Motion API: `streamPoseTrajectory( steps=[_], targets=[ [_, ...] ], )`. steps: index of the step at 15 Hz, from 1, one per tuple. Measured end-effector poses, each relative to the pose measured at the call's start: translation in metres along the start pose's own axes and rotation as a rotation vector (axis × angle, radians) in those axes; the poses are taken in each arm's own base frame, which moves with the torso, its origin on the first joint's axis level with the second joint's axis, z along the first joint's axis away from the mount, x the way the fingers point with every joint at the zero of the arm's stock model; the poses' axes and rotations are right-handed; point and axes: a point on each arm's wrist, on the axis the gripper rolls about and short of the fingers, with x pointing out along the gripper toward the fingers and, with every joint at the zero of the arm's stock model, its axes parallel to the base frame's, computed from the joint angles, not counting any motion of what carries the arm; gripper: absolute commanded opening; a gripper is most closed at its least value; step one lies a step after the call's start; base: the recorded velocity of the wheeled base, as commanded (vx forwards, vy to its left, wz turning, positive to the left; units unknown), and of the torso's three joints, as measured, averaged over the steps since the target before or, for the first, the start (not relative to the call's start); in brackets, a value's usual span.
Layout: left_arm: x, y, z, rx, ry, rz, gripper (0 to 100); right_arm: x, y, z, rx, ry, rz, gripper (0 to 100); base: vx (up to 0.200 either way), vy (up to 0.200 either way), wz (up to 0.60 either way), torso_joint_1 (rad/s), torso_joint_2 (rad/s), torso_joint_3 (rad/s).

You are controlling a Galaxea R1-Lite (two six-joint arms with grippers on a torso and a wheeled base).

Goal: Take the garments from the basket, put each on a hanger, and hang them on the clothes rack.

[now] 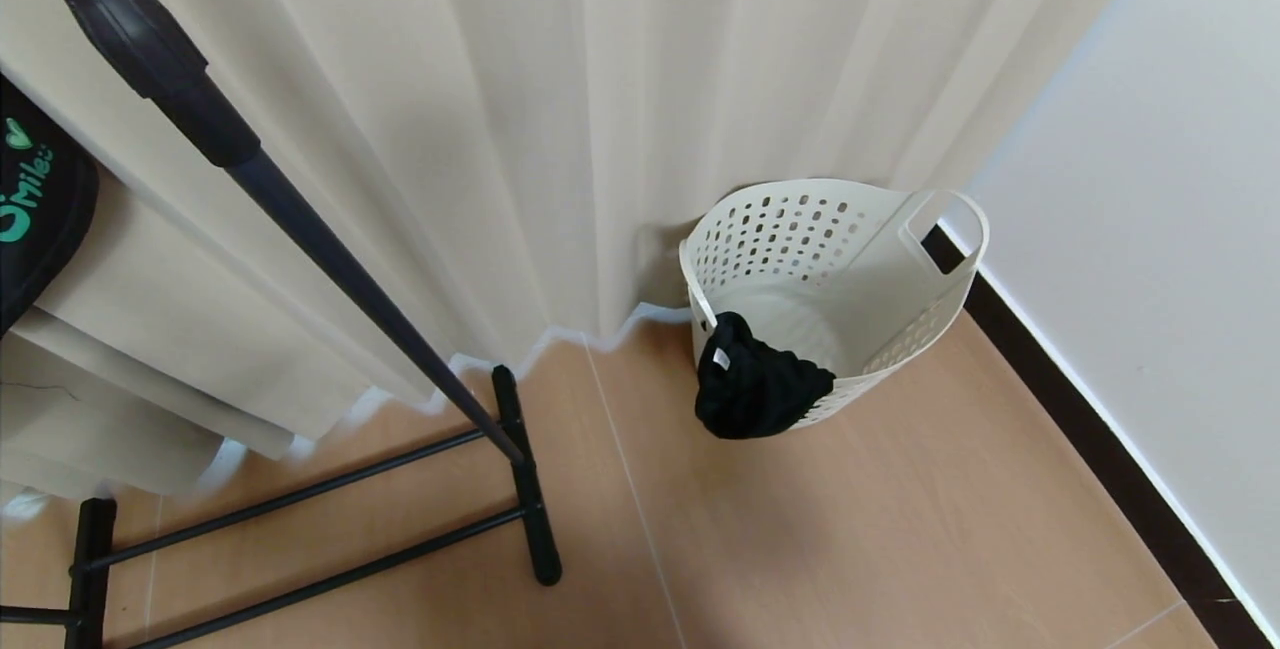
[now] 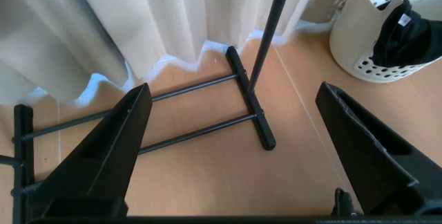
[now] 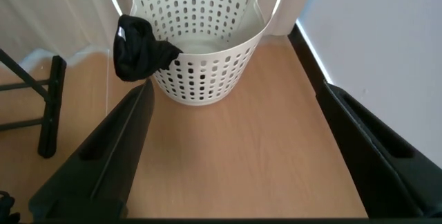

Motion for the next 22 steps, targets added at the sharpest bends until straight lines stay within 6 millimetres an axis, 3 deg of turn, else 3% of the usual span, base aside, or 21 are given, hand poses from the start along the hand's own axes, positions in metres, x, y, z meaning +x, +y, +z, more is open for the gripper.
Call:
streamPoseTrajectory(
  steps=[7, 10, 12, 14, 16, 18, 22],
  targets=[
    [0.0, 0.0, 0.0, 0.0, 0.0, 0.001, 100, 0.011, -0.001, 0.002, 0.005, 0.119, 0.058, 100, 0.0, 0.0, 0.0, 0.0, 0.0, -0.011],
    [0.0, 0.0, 0.0, 0.0, 0.0, 0.001, 100, 0.035, -0.002, 0.02, 0.008, 0.282, 0.143, 100, 0.0, 0.0, 0.0, 0.0, 0.0, 0.0],
    [0.0, 0.0, 0.0, 0.0, -0.001, 0.001, 100, 0.062, 0.001, 0.042, 0.0, 0.372, 0.238, 100, 0.0, 0.0, 0.0, 0.0, 0.0, 0.0],
    [0.0, 0.0, 0.0, 0.001, -0.001, 0.0, 100, 0.098, 0.01, 0.062, -0.05, 0.453, 0.322, 100, 0.0, 0.0, 0.0, 0.0, 0.0, 0.0],
    [0.0, 0.0, 0.0, 0.0, -0.001, 0.001, 100, 0.142, 0.023, 0.069, -0.14, 0.534, 0.389, 100, 0.0, 0.0, 0.0, 0.0, 0.0, 0.0],
    [0.0, 0.0, 0.0, 0.0, -0.001, 0.001, 100, 0.197, 0.04, 0.071, -0.245, 0.585, 0.425, 100, 0.0, 0.0, 0.0, 0.0, 0.0, 0.0],
    [0.0, 0.0, 0.0, 0.0, -0.001, 0.001, 100, 0.321, 0.075, 0.091, -0.443, 0.501, 0.389, 100, 0.0, 0.0, 0.0, 0.0, 0.0, 0.0]
  ],
)
